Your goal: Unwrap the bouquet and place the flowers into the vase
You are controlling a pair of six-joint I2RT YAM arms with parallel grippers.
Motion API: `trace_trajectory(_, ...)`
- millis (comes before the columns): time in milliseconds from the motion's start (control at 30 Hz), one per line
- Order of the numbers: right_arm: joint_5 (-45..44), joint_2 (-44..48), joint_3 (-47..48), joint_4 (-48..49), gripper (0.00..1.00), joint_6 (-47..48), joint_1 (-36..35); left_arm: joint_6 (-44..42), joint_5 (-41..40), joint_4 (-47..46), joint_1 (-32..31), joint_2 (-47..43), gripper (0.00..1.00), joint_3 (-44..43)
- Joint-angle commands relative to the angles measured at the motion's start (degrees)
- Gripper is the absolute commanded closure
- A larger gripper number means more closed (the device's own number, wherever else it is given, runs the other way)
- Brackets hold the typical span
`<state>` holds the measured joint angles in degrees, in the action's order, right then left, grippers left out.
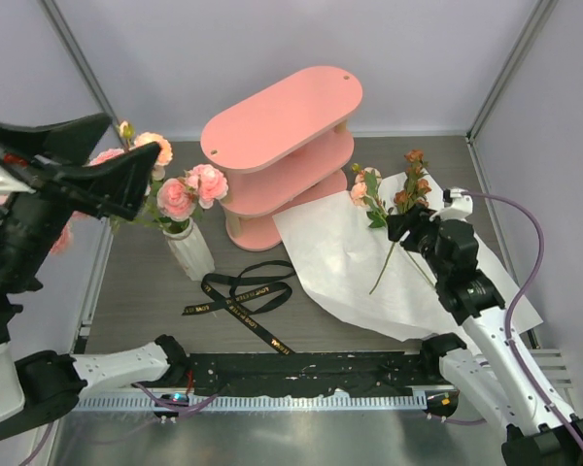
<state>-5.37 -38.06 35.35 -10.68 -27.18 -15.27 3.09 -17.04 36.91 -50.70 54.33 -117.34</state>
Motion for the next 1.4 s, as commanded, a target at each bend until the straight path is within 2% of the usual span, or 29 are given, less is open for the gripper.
trace_trajectory(0,-3.67,-6.2,4.54,-2.94,0.38,-1.47,0.06,2.61,16.84,7.29,0.16,10.68,0.0,-5.79)
trace_trajectory(100,-6.49,-14.36,7.18,-6.8,0.38,-2.79,0.24,4.54,23.53,8.88,0.07,14.66,0.0,-6.94)
trace_trajectory(367,-10.01,-35.22,14.2,-10.77,0.4,-1.39,3.93,8.85,37.14,9.67,0.16,24.5,0.0,-1.32)
trace_trajectory(400,-10.71,-36.8,14.91,-10.94,0.41,-0.43,4.54,9.21,41.17,9.76,0.07,25.12,0.0,0.08)
trace_trajectory(500,-13.52,-42.78,17.64,-11.82,0.43,2.47,4.81,10.71,46.2,9.68,-0.1,26.71,0.03,4.03)
trace_trajectory(633,-16.25,-48.84,20.01,-12.35,0.47,6.26,4.81,13.33,46.74,5.29,-0.37,25.22,0.04,13.17)
trace_trajectory(767,-13.98,-50.62,19.14,-10.07,0.53,7.93,4.81,14.83,48.24,1.16,-0.28,23.81,0.05,20.12)
trace_trajectory(1000,-7.47,-49.56,15.36,-3.66,0.57,9.95,4.81,15.54,48.68,0.45,-0.28,24.07,0.05,21.89)
trace_trajectory(1233,-6.77,-51.06,14.74,-2.6,0.59,10.39,4.28,16.77,48.94,-1.31,-0.28,23.46,0.05,23.91)
trace_trajectory(1367,-3.17,-50.79,14.04,-1.1,0.59,10.74,3.75,17.3,49.03,-1.49,-0.28,23.28,0.05,24.7)
